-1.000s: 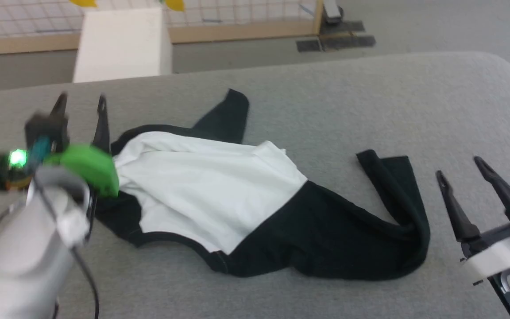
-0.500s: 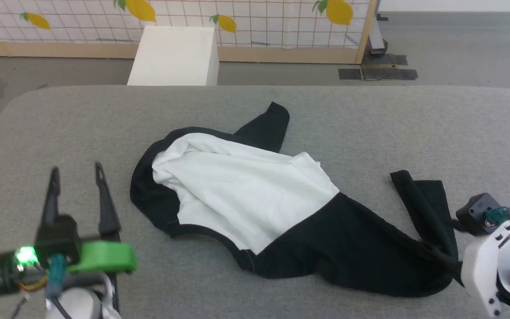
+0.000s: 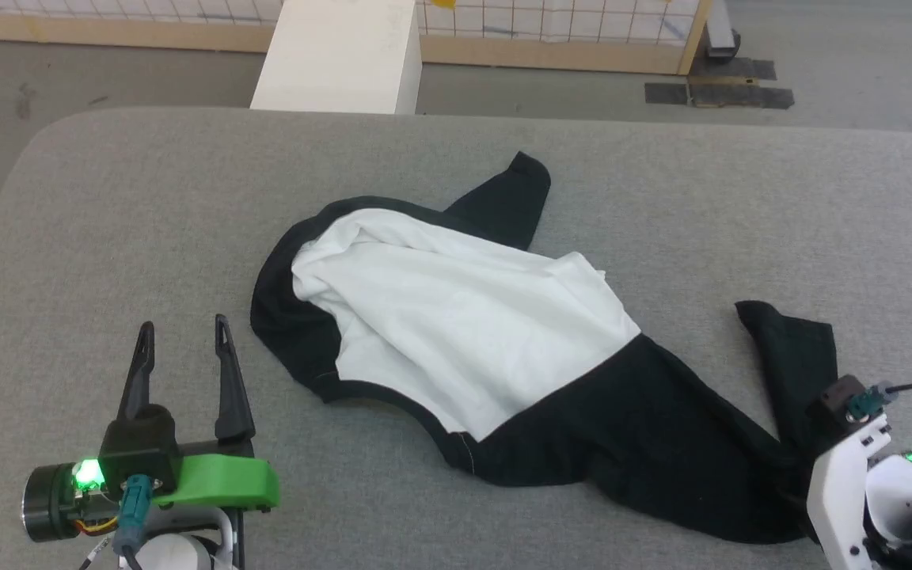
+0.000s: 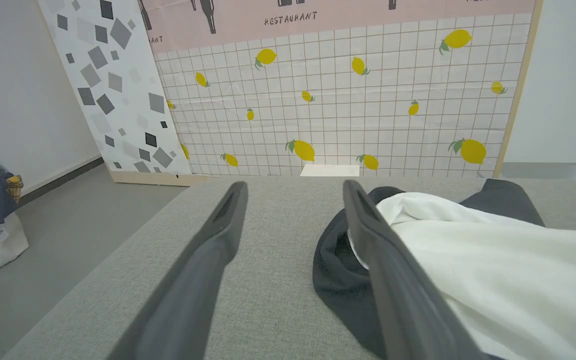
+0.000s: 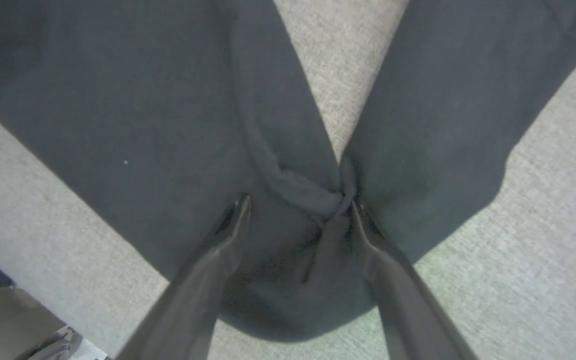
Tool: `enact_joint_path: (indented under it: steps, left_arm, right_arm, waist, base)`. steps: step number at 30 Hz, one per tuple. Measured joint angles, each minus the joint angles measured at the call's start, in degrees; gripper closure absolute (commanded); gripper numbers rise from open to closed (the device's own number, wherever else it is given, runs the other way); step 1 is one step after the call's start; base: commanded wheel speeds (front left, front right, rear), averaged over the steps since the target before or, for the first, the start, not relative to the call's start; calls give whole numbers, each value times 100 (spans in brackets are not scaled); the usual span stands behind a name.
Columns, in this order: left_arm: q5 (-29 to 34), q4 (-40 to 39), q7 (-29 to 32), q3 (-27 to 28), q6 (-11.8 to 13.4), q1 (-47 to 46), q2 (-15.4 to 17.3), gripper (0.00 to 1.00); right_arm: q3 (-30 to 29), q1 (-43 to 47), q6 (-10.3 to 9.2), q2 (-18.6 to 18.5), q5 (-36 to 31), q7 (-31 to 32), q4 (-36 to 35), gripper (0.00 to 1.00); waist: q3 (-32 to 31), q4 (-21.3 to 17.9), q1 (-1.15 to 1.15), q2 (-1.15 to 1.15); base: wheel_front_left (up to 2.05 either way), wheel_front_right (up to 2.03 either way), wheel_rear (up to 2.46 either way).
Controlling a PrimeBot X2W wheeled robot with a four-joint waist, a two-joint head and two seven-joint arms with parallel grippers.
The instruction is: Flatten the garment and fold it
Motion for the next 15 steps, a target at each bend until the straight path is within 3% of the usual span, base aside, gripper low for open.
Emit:
enact_joint_path:
  steps: [1, 2, 3, 8, 13, 15]
  left_arm:
    - [53, 18, 0, 26, -38, 0, -33, 0]
    - [103, 31, 0, 57, -73, 0, -54, 0]
    - [141, 53, 0, 108, -97, 1, -86, 0]
    - [238, 162, 0, 248, -280, -1, -174, 0]
    - [293, 211, 0, 334, -449, -31, -223, 0]
    - [310, 219, 0, 354, -492, -55, -259, 0]
  right_arm:
    - [80, -87, 0, 1, 14, -83, 58, 0]
    - [143, -155, 0, 2, 48, -166, 82, 55]
    - [202, -224, 0, -3, 107, -291, 103, 100]
    - [238, -426, 4, -322, 261, -873, 269, 100]
    - [27, -781, 4, -932, 477, -931, 548, 100]
    - [-26, -984, 4, -1006, 603, -826, 811, 100]
  waist:
    - [29, 12, 0, 0]
    - [48, 17, 0, 0]
    - [60, 13, 0, 0]
    - [-43, -30, 0, 0]
    - [-142, -21, 0, 0]
    - [-135, -10, 0, 0]
  base:
    - [0, 0, 0]
    - [0, 0, 0]
    - [0, 0, 0]
    - [0, 0, 0]
    - [0, 0, 0]
    - [0, 0, 0]
